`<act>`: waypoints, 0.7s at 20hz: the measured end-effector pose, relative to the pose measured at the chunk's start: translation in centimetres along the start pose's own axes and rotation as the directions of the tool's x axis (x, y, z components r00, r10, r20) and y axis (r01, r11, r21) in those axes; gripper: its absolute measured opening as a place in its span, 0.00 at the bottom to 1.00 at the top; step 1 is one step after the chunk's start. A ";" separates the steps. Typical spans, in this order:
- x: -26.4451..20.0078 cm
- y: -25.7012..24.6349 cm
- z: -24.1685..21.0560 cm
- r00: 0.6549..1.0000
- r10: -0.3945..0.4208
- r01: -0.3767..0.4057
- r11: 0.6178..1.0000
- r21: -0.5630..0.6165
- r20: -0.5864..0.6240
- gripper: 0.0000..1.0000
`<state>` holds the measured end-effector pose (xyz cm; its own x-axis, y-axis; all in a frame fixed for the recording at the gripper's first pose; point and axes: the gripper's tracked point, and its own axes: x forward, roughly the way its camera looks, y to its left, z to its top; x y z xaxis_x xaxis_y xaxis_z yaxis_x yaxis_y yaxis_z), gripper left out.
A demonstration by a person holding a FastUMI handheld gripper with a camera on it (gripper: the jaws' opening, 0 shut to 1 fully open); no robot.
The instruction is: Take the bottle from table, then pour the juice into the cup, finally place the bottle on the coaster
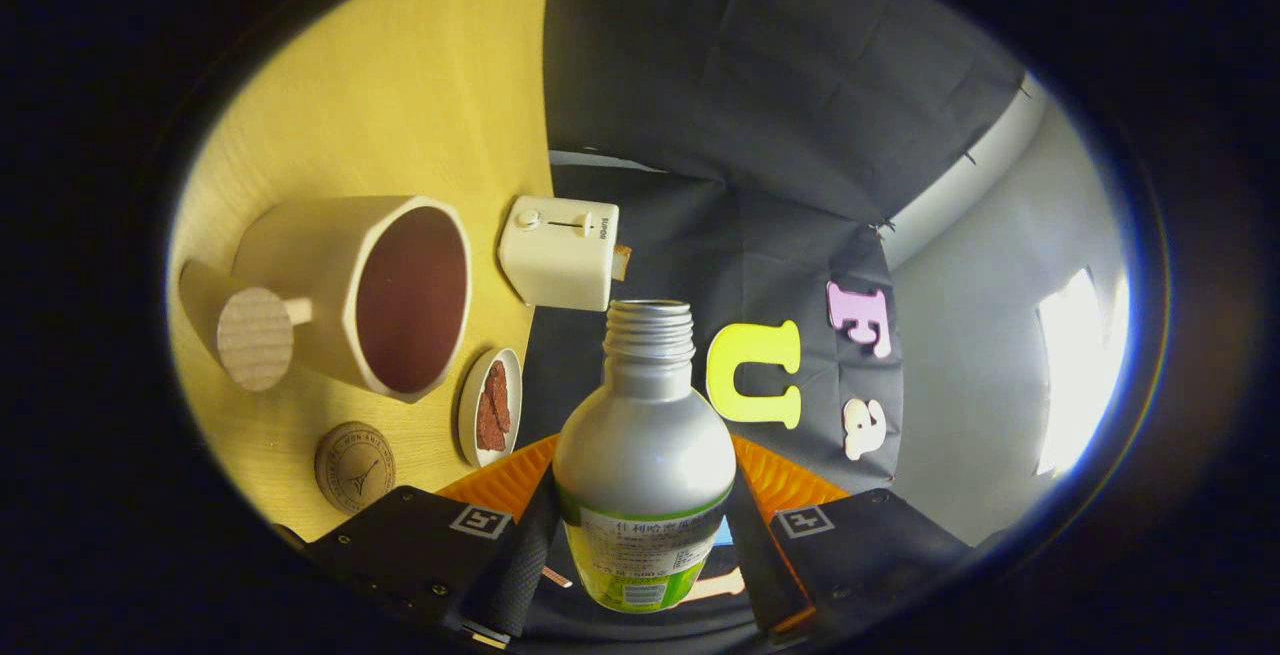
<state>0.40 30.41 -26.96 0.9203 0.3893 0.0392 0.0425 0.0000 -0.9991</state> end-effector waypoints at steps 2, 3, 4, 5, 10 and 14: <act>0.0 -0.3 -0.5 1.000 -0.011 0.014 0.993 0.118 -0.026 0.81; 0.2 -0.1 -0.7 0.999 -0.002 0.008 0.985 0.173 -0.033 0.81; 0.3 0.1 -0.8 0.999 0.009 0.000 0.976 0.219 -0.041 0.81; 0.3 0.0 -1.0 0.999 0.017 -0.003 0.966 0.257 -0.051 0.81; 0.3 0.2 -3.3 0.993 0.046 0.011 0.876 0.483 -0.108 0.81; 0.7 0.4 -5.4 0.987 0.085 0.028 0.748 0.663 -0.137 0.81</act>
<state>3.16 25.72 -27.28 0.9651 0.2584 -0.0435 -0.2006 0.6215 -0.7573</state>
